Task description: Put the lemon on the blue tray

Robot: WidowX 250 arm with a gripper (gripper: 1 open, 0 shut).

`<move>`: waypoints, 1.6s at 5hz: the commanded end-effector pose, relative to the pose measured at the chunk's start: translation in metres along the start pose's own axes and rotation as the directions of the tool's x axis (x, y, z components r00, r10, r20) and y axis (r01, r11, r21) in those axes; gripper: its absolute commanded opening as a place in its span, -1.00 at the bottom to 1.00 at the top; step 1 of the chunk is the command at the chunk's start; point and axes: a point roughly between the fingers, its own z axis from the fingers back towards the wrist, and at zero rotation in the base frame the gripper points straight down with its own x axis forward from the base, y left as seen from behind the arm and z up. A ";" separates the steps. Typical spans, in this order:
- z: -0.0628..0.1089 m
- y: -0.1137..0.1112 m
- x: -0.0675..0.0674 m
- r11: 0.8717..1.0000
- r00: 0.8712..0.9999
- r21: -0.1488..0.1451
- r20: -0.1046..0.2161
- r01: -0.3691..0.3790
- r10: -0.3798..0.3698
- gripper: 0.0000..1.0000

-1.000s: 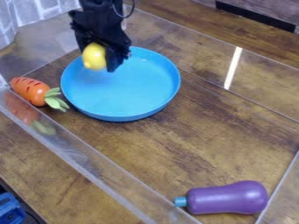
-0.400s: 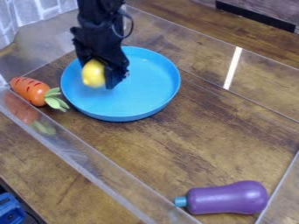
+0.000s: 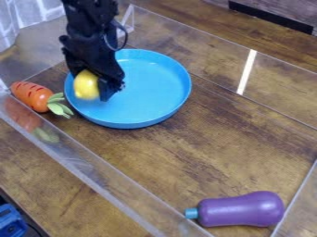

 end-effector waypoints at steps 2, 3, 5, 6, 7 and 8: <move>0.005 -0.001 0.006 0.999 0.992 0.013 0.119 0.033 -0.034 -1.00; -0.005 0.001 0.004 0.997 0.986 0.000 0.143 0.081 -0.080 1.00; -0.014 -0.006 -0.004 0.991 0.977 -0.009 0.167 0.135 -0.132 1.00; -0.013 -0.013 -0.008 0.990 0.976 -0.009 0.168 0.142 -0.138 1.00; 0.005 -0.007 0.001 0.996 0.986 -0.033 0.147 0.085 -0.079 1.00; 0.020 0.000 0.010 0.998 0.991 -0.045 0.128 0.036 -0.030 1.00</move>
